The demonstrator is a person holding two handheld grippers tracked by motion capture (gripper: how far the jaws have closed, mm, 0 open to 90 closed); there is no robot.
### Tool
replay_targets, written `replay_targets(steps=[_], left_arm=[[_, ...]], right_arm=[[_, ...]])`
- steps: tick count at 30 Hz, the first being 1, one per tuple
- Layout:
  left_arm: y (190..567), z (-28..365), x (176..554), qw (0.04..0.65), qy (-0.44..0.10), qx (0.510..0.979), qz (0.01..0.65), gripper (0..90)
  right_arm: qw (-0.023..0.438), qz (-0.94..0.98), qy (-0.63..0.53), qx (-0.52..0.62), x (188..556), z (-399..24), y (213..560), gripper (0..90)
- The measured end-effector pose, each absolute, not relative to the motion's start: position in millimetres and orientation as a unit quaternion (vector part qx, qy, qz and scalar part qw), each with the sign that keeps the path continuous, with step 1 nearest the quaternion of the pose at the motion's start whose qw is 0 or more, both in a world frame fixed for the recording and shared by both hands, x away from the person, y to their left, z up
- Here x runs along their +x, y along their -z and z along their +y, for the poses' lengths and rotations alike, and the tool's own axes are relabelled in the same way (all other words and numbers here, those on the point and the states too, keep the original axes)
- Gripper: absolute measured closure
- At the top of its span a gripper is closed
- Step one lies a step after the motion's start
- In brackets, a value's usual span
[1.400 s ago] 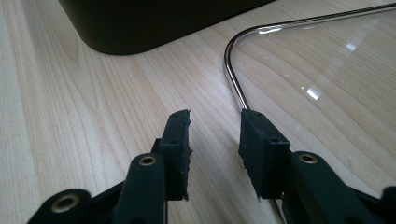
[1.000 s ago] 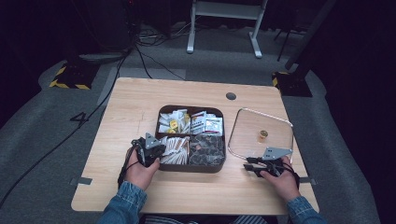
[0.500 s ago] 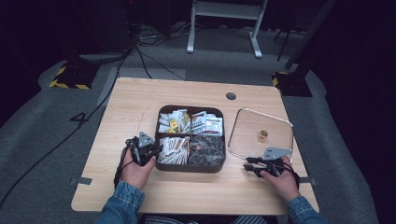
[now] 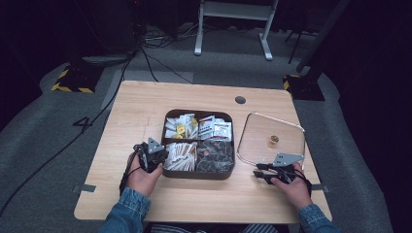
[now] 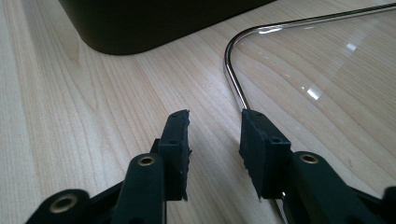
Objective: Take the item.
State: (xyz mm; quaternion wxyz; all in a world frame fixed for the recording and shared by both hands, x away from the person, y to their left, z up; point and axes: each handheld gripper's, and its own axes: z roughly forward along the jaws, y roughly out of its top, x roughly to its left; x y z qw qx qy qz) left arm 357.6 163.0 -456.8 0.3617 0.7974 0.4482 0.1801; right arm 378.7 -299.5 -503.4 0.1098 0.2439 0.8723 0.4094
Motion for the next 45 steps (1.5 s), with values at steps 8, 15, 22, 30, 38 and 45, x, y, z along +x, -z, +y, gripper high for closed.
replay_targets(steps=[8, 15, 22, 30, 38, 45], left_arm=[[443, 170, 351, 0.416, -0.168, 0.779, 0.438, 90.0], [431, 169, 344, 0.450, -0.157, 0.772, 0.421, 90.0], [419, 163, 334, 0.470, -0.149, 0.773, 0.399, 90.0], [409, 154, 324, 0.480, -0.141, 0.782, 0.372, 90.0], [405, 132, 310, 0.489, -0.121, 0.797, 0.334, 90.0], [403, 111, 300, 0.489, -0.100, 0.814, 0.296, 90.0]], right_arm=[[0.109, 0.872, -0.409, 0.244, 379, -300, 503, 62.3], [0.109, 0.872, -0.410, 0.244, 379, -300, 503, 62.1], [0.108, 0.872, -0.410, 0.244, 379, -300, 503, 61.7], [0.109, 0.872, -0.410, 0.244, 379, -300, 503, 61.5], [0.109, 0.872, -0.410, 0.244, 379, -300, 503, 61.3], [0.108, 0.872, -0.410, 0.244, 379, -300, 503, 61.0]])
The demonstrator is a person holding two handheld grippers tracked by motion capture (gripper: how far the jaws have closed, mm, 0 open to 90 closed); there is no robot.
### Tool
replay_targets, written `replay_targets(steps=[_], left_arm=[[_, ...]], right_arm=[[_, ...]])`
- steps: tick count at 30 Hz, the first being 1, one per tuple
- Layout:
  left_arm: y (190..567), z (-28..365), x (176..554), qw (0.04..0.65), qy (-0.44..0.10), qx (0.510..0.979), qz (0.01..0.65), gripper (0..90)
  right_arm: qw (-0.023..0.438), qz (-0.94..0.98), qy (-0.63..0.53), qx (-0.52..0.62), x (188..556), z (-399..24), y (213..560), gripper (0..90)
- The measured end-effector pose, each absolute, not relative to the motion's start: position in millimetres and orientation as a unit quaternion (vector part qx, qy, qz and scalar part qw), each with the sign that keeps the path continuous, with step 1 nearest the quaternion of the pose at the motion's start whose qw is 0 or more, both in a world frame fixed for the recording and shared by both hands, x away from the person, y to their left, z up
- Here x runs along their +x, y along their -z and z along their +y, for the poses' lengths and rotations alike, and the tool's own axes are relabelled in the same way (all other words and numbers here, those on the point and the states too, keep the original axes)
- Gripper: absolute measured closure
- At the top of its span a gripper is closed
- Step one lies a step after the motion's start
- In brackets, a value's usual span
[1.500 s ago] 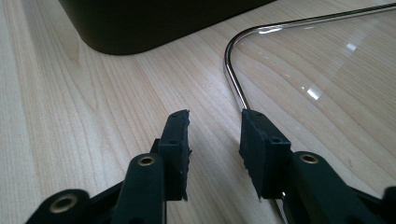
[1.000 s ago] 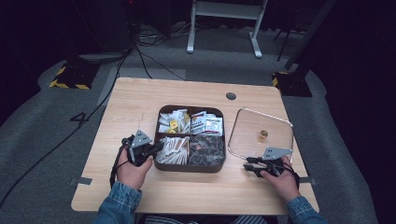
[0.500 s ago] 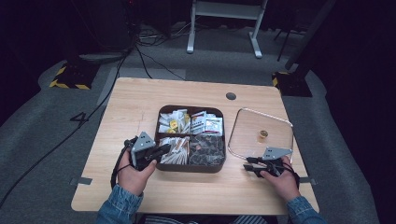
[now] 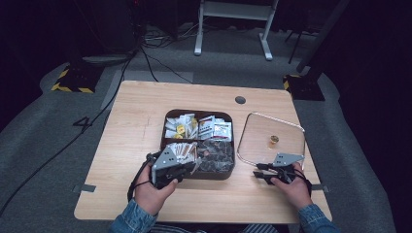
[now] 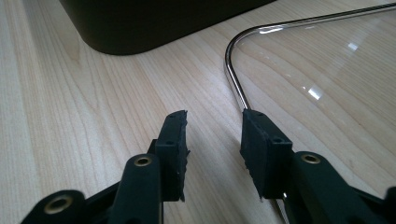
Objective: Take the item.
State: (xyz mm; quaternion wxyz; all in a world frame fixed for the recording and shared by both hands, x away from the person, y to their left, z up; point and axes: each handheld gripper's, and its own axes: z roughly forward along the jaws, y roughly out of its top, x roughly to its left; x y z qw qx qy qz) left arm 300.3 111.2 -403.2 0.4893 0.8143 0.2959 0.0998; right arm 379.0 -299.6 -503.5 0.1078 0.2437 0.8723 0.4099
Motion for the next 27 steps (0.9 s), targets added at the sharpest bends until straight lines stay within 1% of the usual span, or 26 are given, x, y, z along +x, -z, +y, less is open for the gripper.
replay_targets(steps=[4, 12, 21, 27], left_arm=[[407, 100, 298, 0.485, -0.087, 0.831, 0.258, 90.0], [419, 84, 295, 0.471, -0.063, 0.849, 0.230, 90.0], [444, 73, 303, 0.449, -0.038, 0.863, 0.228, 90.0], [454, 65, 305, 0.433, -0.028, 0.872, 0.228, 89.9]], right_arm=[[0.108, 0.873, -0.410, 0.242, 379, -299, 503, 60.5], [0.107, 0.873, -0.410, 0.242, 379, -299, 503, 59.9], [0.107, 0.874, -0.409, 0.240, 379, -299, 503, 59.5], [0.108, 0.874, -0.409, 0.240, 378, -299, 503, 59.2]])
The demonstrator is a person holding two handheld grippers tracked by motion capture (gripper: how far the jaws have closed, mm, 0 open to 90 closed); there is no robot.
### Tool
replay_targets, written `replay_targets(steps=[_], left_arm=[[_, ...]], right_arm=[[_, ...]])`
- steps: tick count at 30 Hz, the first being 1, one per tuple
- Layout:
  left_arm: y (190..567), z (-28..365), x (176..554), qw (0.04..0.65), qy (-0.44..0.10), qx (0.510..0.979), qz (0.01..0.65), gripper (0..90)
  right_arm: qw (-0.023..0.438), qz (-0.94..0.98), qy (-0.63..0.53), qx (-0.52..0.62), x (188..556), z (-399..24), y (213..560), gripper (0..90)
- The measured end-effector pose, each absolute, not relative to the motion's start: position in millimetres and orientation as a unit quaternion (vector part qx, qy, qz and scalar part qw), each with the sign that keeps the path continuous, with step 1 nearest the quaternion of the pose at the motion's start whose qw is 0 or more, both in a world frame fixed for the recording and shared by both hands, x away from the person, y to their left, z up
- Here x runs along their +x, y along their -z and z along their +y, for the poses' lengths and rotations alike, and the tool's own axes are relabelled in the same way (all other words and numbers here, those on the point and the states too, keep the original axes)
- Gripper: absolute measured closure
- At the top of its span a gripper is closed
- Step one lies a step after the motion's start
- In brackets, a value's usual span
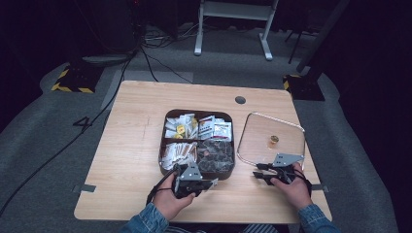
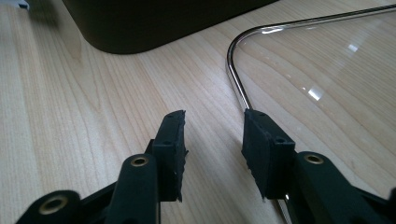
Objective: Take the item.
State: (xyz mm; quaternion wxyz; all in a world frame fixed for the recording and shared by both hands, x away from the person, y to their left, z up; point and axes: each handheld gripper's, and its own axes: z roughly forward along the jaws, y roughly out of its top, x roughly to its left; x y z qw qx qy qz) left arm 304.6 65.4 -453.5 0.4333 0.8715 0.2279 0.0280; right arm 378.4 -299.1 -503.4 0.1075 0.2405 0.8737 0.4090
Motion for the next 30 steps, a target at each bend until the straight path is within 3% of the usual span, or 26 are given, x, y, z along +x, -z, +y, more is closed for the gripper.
replay_targets(steps=[19, 20, 23, 30], left_arm=[[467, 51, 302, 0.421, 0.025, 0.882, 0.208, 89.0], [467, 50, 302, 0.430, 0.036, 0.878, 0.207, 87.3], [465, 50, 301, 0.456, 0.048, 0.865, 0.205, 67.8], [459, 56, 301, 0.483, 0.038, 0.849, 0.212, 57.2]], right_arm=[[0.107, 0.874, -0.409, 0.240, 378, -299, 504, 58.9], [0.108, 0.874, -0.409, 0.240, 378, -299, 503, 58.4], [0.109, 0.874, -0.409, 0.240, 378, -299, 504, 57.6], [0.109, 0.874, -0.409, 0.241, 378, -299, 503, 57.3]])
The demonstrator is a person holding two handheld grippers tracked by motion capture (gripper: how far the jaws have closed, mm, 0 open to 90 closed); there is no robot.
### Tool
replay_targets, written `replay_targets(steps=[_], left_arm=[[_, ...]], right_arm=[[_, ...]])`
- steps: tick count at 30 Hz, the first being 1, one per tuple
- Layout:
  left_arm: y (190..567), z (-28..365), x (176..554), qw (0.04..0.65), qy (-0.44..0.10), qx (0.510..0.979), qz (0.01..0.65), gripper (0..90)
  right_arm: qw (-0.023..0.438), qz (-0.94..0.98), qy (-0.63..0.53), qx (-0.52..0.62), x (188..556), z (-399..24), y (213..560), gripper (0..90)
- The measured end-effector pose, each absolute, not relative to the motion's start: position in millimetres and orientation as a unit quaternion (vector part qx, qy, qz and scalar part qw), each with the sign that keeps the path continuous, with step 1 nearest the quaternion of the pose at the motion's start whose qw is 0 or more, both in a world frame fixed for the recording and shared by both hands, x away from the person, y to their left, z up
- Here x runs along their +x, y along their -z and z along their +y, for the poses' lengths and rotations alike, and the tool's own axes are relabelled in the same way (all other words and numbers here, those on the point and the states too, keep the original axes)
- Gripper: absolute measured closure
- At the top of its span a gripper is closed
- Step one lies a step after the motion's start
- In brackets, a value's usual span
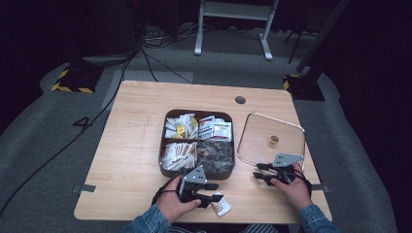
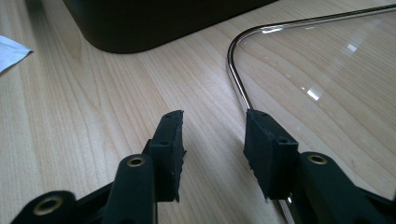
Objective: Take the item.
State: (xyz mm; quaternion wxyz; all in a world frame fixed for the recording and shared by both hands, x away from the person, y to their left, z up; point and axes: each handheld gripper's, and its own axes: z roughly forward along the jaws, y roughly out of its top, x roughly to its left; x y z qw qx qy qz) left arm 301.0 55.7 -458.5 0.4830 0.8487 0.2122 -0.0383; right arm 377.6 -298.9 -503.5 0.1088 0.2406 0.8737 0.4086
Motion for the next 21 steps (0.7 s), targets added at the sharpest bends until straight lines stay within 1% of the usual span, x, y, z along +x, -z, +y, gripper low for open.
replay_targets(steps=[4, 5, 6, 11, 21], left_arm=[[451, 65, 302, 0.490, 0.003, 0.841, 0.231, 52.3], [451, 65, 302, 0.490, 0.003, 0.841, 0.231, 50.9], [448, 70, 302, 0.491, -0.013, 0.838, 0.240, 49.9], [442, 81, 300, 0.486, -0.048, 0.835, 0.253, 45.3], [429, 97, 300, 0.490, -0.093, 0.823, 0.272, 44.1]], right_arm=[[0.107, 0.873, -0.409, 0.241, 378, -299, 504, 57.2], [0.107, 0.873, -0.409, 0.242, 378, -299, 503, 57.2], [0.107, 0.873, -0.409, 0.242, 378, -299, 503, 57.1], [0.105, 0.874, -0.409, 0.241, 378, -299, 503, 56.0], [0.109, 0.874, -0.408, 0.239, 377, -298, 504, 54.4]])
